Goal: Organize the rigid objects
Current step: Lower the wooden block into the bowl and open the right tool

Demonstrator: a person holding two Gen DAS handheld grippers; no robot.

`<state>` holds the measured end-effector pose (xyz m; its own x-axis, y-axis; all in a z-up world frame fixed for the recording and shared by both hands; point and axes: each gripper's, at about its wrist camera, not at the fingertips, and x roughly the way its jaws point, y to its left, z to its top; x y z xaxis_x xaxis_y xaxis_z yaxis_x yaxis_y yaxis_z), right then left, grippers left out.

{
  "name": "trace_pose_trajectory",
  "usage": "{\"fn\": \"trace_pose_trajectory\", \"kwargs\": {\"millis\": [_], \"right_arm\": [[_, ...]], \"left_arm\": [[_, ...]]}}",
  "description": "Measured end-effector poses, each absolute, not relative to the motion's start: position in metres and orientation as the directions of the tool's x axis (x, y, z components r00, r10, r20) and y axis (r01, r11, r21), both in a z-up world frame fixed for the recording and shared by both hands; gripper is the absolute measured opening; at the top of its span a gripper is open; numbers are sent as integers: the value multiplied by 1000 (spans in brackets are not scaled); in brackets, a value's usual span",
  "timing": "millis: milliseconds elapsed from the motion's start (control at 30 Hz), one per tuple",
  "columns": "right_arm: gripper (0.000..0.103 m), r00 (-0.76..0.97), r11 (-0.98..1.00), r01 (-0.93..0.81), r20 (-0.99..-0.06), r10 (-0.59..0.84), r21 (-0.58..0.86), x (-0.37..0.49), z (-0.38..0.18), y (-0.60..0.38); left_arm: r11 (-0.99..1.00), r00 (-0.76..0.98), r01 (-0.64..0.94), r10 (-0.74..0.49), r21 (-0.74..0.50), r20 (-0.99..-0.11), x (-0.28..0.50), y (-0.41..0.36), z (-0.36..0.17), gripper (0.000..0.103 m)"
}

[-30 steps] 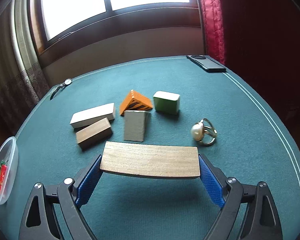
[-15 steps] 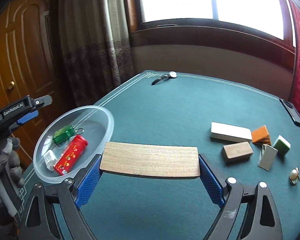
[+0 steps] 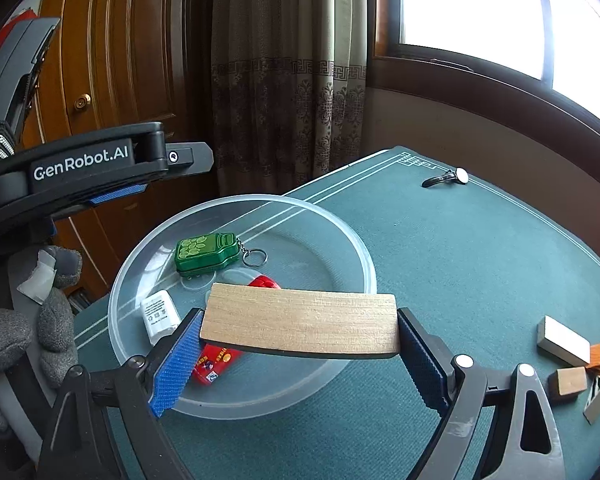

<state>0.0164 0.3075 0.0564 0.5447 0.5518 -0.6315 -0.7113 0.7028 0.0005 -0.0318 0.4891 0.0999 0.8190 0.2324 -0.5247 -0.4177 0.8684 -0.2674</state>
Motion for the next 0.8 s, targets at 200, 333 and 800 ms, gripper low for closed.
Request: {"fn": "trace_pose_trajectory", "kwargs": {"millis": [200,333,800], "right_arm": [[98,553,727,-686,-627,549,32,22,55,300],[98,560,742,-670,-629,540,40,21,53,289],[98,579,798,-596,-639,506,92,16,43,258]], "left_arm": [[864,813,-429,243,-264,-529,-30,491,98,83],[867,813,-425,240,-259,-531,-30,489,98,83],[887,816,-400,229,-232,-531,-29,476,97,83]]}}
